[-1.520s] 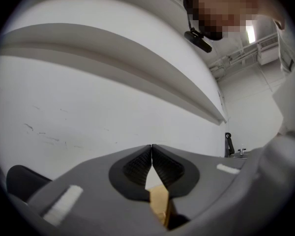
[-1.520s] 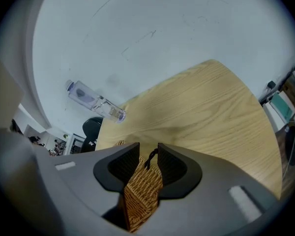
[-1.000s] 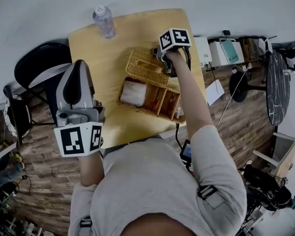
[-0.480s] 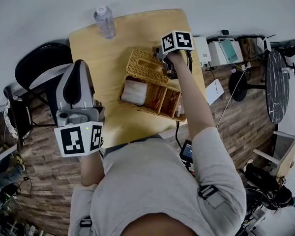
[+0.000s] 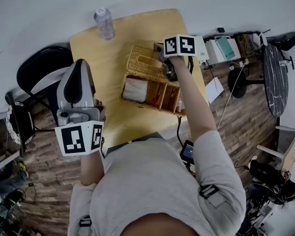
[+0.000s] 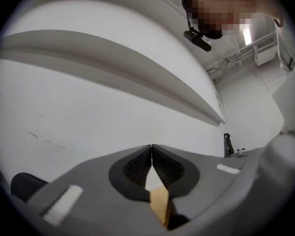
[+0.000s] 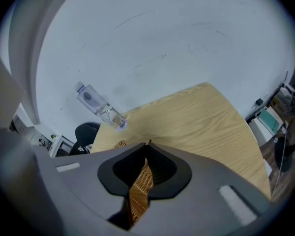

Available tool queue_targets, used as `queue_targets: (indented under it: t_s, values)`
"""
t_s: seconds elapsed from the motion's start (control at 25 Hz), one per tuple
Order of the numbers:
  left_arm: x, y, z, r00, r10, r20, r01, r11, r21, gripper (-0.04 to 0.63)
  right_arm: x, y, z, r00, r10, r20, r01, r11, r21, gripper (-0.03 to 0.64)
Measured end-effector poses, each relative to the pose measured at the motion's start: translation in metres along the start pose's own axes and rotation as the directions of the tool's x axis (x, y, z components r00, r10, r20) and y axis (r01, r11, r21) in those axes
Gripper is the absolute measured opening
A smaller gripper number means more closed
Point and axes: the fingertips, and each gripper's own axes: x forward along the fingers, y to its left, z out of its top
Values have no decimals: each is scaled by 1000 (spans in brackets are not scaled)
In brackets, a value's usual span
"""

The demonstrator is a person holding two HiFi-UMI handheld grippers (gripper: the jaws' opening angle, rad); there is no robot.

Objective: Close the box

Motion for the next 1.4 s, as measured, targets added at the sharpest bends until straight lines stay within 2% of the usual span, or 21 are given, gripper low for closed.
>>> queue_targets:
  t_s: [0.44, 0.68, 1.4]
  values:
    - [-18, -2, 18, 997, -72, 37, 72, 997, -2, 58, -49, 30, 13, 986, -48, 157, 58, 997, -59, 20]
    - [-33, 0, 28, 993, -105, 55, 105, 994, -6, 58, -76, 46, 7, 973, -63, 220, 77, 995, -56, 21]
    - [-77, 8, 52, 978, -182, 103, 185, 982, -28, 58, -139, 100, -15, 933, -105, 344, 145, 985, -93, 21]
